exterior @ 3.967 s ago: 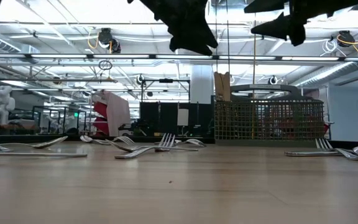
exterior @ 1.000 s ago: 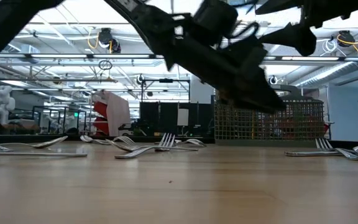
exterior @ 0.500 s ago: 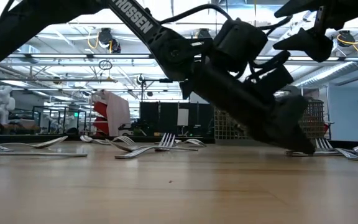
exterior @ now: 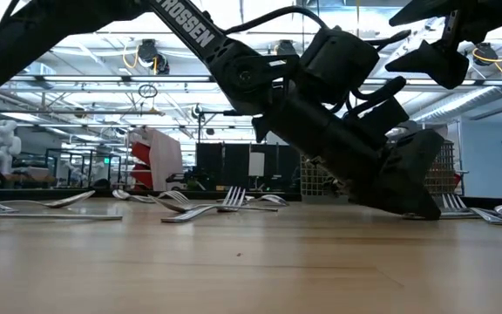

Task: Sort silverware
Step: Put the silver knife into the silverware basket

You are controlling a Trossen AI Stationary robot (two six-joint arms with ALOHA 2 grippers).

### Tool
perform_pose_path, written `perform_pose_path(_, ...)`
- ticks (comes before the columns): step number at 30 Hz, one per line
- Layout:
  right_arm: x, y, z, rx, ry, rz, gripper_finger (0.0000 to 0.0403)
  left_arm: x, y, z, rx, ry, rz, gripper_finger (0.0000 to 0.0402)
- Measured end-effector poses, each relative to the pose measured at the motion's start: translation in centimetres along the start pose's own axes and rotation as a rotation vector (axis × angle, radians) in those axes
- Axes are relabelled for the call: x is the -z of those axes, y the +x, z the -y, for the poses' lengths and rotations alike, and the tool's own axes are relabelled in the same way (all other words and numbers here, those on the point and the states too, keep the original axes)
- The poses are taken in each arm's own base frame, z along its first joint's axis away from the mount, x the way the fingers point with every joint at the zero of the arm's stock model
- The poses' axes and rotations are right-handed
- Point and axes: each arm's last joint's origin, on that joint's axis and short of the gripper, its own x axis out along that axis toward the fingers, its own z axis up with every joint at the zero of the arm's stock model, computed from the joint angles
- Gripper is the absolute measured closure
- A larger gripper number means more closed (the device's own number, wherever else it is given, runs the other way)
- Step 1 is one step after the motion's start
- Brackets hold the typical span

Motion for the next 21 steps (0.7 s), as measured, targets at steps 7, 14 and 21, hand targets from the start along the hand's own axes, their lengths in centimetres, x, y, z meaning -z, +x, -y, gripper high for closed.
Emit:
perform_pose_path(7,0.00,0.00,0.00,0.000,0.000,0.000,0.0090,0.61,-0.05,-0.15,-0.019,0.003,-0.069,0.0299)
perform_pose_path(14,0.00,0.00,0.00,0.000,0.000,0.001,0.0090,0.52,-0.29,-0.13,-0.022,0.001,-0.080,0.0305)
perform_pose_path(21,-0.01,0.00,-0.01,0.000,0.001,0.001,0.0090,0.64,-0.35,-0.14,0.007,-0.058,-0.108,0.0305)
